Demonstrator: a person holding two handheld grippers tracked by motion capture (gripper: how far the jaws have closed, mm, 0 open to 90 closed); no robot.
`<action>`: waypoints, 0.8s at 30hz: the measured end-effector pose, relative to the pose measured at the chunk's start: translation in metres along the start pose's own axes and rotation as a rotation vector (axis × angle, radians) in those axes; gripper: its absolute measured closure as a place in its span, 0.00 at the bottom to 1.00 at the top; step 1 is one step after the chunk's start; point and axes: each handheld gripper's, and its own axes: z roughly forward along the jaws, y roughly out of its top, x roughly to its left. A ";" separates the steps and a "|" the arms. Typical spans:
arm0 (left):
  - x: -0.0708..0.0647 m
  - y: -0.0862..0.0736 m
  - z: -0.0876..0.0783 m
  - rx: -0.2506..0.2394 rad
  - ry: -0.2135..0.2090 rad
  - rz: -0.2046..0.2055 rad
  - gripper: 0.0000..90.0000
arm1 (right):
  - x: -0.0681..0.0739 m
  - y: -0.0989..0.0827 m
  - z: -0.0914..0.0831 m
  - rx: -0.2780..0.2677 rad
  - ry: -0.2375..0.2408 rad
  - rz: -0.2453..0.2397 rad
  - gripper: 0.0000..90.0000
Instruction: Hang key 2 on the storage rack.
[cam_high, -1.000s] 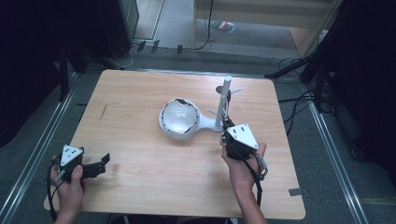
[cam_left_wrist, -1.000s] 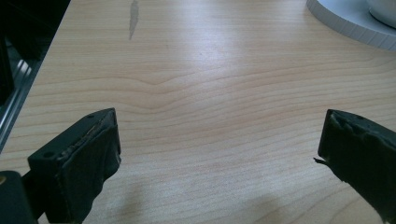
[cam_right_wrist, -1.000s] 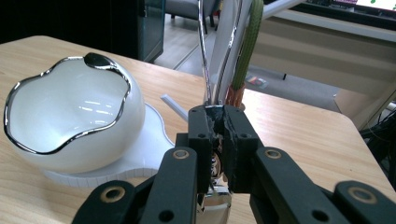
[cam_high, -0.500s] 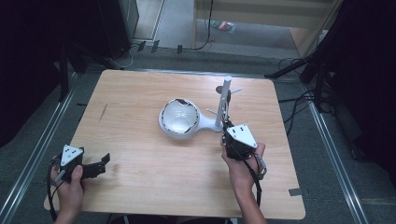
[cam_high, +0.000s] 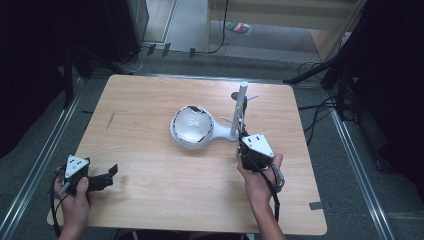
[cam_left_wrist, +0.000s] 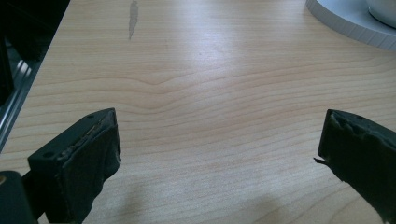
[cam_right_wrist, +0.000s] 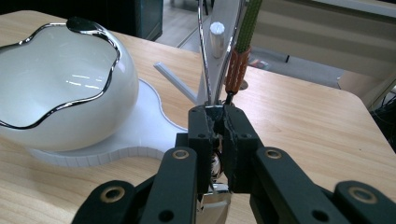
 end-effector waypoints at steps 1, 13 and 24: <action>0.000 0.000 0.000 0.000 -0.001 0.000 0.00 | 0.000 -0.001 0.000 0.002 -0.001 0.001 0.93; 0.000 0.000 0.000 0.001 0.001 0.002 0.00 | 0.000 -0.005 0.006 0.047 -0.002 0.006 0.93; 0.000 0.000 0.000 0.002 0.001 0.004 0.00 | -0.002 -0.012 0.013 0.057 -0.003 0.011 0.93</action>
